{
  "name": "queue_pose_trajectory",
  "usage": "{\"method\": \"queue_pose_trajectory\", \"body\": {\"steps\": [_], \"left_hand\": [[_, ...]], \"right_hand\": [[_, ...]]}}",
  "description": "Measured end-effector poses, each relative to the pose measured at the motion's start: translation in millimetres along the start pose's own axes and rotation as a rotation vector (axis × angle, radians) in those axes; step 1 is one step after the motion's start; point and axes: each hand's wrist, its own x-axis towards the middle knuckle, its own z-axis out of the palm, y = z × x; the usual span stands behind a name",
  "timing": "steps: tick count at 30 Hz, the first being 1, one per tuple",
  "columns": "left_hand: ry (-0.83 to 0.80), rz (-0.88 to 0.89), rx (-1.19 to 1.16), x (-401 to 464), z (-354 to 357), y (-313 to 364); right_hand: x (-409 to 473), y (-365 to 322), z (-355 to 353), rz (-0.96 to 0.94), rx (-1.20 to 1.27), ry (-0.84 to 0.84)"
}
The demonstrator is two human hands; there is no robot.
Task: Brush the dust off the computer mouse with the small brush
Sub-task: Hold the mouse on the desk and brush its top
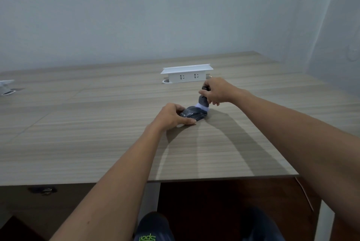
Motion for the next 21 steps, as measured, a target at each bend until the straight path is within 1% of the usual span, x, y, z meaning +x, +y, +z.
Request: {"method": "queue_pose_trajectory", "body": {"steps": [3,8,10,13,16,18,21], "left_hand": [[-0.007,0.003,-0.003,0.0,-0.3,0.1],[-0.012,0.012,0.001,-0.9,-0.7,1.6],[-0.016,0.008,0.0,0.4,-0.8,0.3],[-0.02,0.012,0.0,0.7,-1.4,-1.0],[-0.029,0.021,-0.002,0.7,-2.0,-1.2],[-0.032,0.024,0.003,0.4,-2.1,0.0],[-0.035,0.03,0.021,-0.6,-2.3,1.3]], "right_hand": [[3.7,-5.8,-0.3,-0.008,-0.025,-0.017],[8.0,-21.1,0.8,-0.042,0.169,-0.036],[8.0,-21.3,0.6,-0.046,0.108,-0.046],[7.7,-16.1,-2.0,-0.019,-0.053,-0.073],[9.8,-16.1,-3.4,-0.007,-0.126,-0.09],[12.1,-20.8,-2.6,-0.02,-0.127,-0.093],[13.4,-28.2,-1.0,-0.067,-0.018,-0.092]]}}
